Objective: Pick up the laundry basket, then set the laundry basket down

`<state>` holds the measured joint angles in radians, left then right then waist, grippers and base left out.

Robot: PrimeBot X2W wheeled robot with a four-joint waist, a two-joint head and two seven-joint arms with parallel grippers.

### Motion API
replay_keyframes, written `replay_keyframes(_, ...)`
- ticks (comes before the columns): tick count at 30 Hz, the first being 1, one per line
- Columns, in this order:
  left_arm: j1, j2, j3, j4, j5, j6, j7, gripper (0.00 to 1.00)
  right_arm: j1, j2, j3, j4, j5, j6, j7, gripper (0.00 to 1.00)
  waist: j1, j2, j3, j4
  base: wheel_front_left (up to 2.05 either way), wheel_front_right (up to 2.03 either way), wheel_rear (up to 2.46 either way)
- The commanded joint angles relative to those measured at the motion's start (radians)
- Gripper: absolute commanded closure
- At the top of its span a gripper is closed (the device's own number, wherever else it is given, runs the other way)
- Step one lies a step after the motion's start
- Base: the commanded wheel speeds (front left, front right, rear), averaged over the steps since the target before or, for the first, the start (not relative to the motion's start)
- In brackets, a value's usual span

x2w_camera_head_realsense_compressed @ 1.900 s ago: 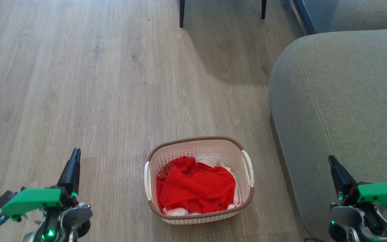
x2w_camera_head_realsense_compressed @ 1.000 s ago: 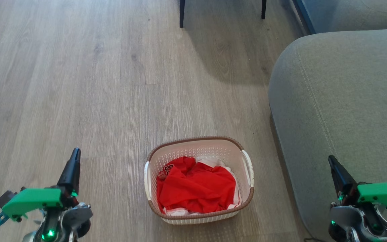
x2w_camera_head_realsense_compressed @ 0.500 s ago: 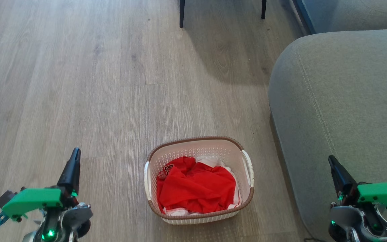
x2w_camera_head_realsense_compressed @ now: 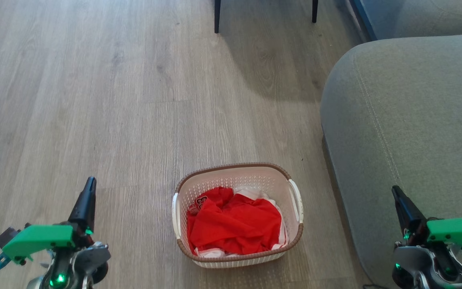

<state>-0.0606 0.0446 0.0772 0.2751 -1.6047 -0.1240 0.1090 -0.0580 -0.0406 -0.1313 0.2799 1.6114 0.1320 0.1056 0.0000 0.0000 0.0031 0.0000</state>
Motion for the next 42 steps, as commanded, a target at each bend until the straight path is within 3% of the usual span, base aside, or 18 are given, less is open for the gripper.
replay_keyframes(1, -0.047, 0.006, 0.036, -0.03, -0.004, -0.007, 0.004, 1.0, -0.05, -0.01, 0.017, -0.035, -0.003, -0.001, 0.008, 1.0, 0.0, 0.0, 0.0, 0.0, 0.0, 0.0, 0.0)
replay_keyframes(30, -0.047, 0.006, 0.036, -0.03, -0.004, -0.007, 0.004, 1.0, -0.05, -0.01, 0.017, -0.035, -0.003, -0.001, 0.008, 1.0, 0.0, 0.0, 0.0, 0.0, 0.0, 0.0, 0.0)
replay_keyframes(31, 0.001, 0.0, -0.001, 0.004, 0.0, 0.001, 0.0, 0.0, 0.001, 0.001, 0.0, 0.003, 0.0, 0.0, 0.0, 0.0, 0.0, 0.0, 0.0, 0.0, 0.0, 0.0, 0.0)
replay_keyframes(42, 0.024, -0.001, -0.018, 0.023, 0.014, 0.001, -0.025, 0.0, 0.019, 0.005, 0.023, 0.032, -0.01, 0.0, -0.026, 0.0, 0.0, 0.0, -0.002, 0.0, 0.0, 0.0, 0.0)
